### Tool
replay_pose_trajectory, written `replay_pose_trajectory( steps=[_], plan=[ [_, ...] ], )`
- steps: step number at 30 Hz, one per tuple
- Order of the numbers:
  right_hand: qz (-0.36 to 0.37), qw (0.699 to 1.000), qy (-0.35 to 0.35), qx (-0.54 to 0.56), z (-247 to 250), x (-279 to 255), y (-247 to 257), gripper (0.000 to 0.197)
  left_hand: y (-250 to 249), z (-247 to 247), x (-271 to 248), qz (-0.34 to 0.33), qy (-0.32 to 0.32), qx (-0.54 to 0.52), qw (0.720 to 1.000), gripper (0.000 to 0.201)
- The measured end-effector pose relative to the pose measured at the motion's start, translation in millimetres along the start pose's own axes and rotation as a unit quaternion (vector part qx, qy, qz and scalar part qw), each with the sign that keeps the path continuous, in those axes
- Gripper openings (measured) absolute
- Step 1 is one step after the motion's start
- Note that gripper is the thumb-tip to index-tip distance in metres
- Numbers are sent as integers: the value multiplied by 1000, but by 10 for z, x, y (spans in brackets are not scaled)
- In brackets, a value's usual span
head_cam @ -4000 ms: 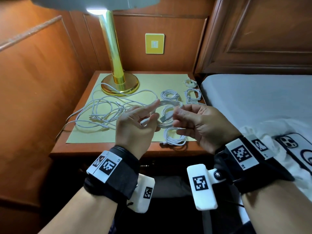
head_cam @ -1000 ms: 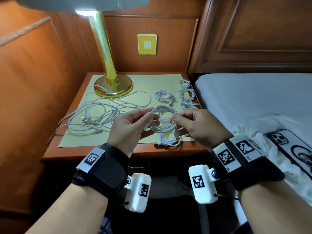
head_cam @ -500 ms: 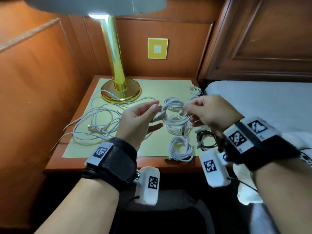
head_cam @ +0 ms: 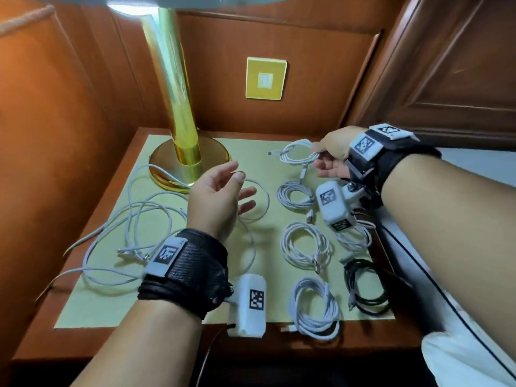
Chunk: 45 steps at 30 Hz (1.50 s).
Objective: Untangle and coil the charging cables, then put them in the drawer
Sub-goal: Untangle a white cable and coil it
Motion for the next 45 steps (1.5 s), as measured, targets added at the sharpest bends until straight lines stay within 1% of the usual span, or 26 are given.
replay_pose_trajectory(
  steps=[3, 6, 8, 14, 17, 19, 21, 22, 24, 26, 27, 29, 31, 34, 36, 39, 42, 45],
  plan=[
    [-32, 999, -2, 18, -40, 295, -25, 20, 6, 44, 153, -1, -15, -21, 1000, 25],
    [-56, 998, -5, 17, -107, 467, -1, 17, 17, 110, 263, 0, -37, -50, 998, 24],
    [-64, 998, -3, -5, -139, 542, 7, 21, 17, 138, 309, 2, -46, -58, 997, 23],
    [-67, 998, -11, -4, -217, 557, -27, 15, -44, 149, 263, -22, -38, -26, 999, 20],
    [-67, 997, -1, -34, -232, 399, -37, 12, -90, 201, 157, -40, -23, 4, 999, 18],
    [-40, 998, -7, -44, -190, 282, -7, 20, -144, 285, 67, -52, -22, 18, 998, 17],
    [-3, 997, -7, -78, -171, 125, 61, 34, -209, 399, -39, -61, -23, 28, 997, 17],
    [14, 996, -17, -87, -183, 33, 104, 36, -245, 463, -97, -65, -24, 34, 997, 17],
    [29, 994, -50, -91, -226, -186, 197, 31, -333, 603, -230, -72, -27, 51, 996, 18],
    [17, 991, -87, -101, -316, -482, 262, 24, -411, 752, -395, -77, -34, 64, 994, 17],
    [9, 990, -91, -110, -382, -649, 281, 23, -446, 828, -496, -77, -38, 73, 994, 16],
    [16, 987, -75, -142, -485, -937, 277, 34, -482, 975, -721, -75, -46, 94, 992, 15],
    [26, 986, -59, -154, -605, -1284, 212, 38, -467, 1112, -968, -66, -44, 132, 988, 13],
    [51, 979, -71, -187, -890, -1933, -8, 33, -393, 1301, -1328, -54, -36, 234, 970, 12],
    [80, 979, -51, -181, -1101, -2334, -202, 30, -363, 1392, -1544, -49, -27, 302, 952, 12],
    [87, 982, 1, -170, -1399, -2776, -467, 26, -329, 1508, -1784, -17, -19, 395, 918, 14],
    [91, 983, 37, -153, -1631, -2948, -689, 21, -259, 1585, -1874, 3, -14, 463, 886, 19],
    [101, 983, 46, -143, -1795, -2876, -897, 18, -188, 1642, -1817, 12, 0, 513, 859, 21]
  ],
)
Point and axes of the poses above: each hand's wrist, its own x-axis towards the middle knuckle, its own z-axis out of the back of the hand, y = z × x, the point moved 3 cm from there along x, towards the middle knuckle, and after that the axes turned 13 degrees about y, right-handed, at the moved point
